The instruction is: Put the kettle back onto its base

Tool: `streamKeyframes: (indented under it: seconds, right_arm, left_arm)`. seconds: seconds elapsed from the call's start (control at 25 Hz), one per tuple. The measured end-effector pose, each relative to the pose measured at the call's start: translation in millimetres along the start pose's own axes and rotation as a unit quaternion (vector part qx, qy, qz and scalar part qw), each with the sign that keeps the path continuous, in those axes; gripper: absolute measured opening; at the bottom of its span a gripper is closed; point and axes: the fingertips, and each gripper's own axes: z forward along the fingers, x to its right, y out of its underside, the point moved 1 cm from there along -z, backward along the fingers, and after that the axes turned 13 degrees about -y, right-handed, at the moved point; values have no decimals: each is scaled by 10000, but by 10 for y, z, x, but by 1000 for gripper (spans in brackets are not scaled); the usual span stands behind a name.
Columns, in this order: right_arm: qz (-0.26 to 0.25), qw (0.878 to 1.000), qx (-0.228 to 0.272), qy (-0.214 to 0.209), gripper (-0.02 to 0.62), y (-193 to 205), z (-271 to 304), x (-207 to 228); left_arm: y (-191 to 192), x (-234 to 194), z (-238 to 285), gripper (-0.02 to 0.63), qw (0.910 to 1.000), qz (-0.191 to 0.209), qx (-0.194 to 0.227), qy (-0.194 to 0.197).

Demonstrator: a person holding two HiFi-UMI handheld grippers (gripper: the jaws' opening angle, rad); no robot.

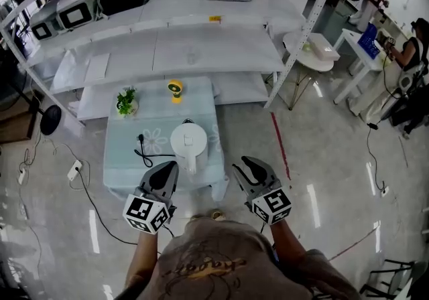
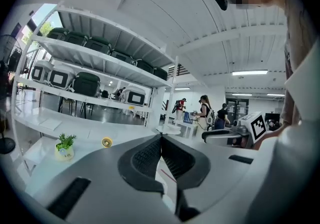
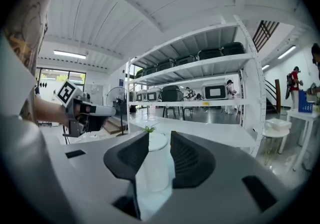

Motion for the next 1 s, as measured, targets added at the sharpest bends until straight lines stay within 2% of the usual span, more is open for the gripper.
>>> streamKeyframes:
  seconds: [0.2,0.44,0.72,1.0]
  right_arm:
    - [-54,9996,160,229,59,-12,-57,-35]
    - [48,9995,195,247,0,102,41,-69]
    - [466,9981,327,255,0,227,141,-53]
    - [505,9976,365,297,-3,218,175,-40]
  left_arm:
    - [70,-106,-25,21,9998,36,68,-204]
    - [252,-214,-22,21,9993,-55,82,-360]
    - [339,-366,-83,21,9987,-79,48,-506]
    - [315,-385,-108,21,9984,-112,41,-550]
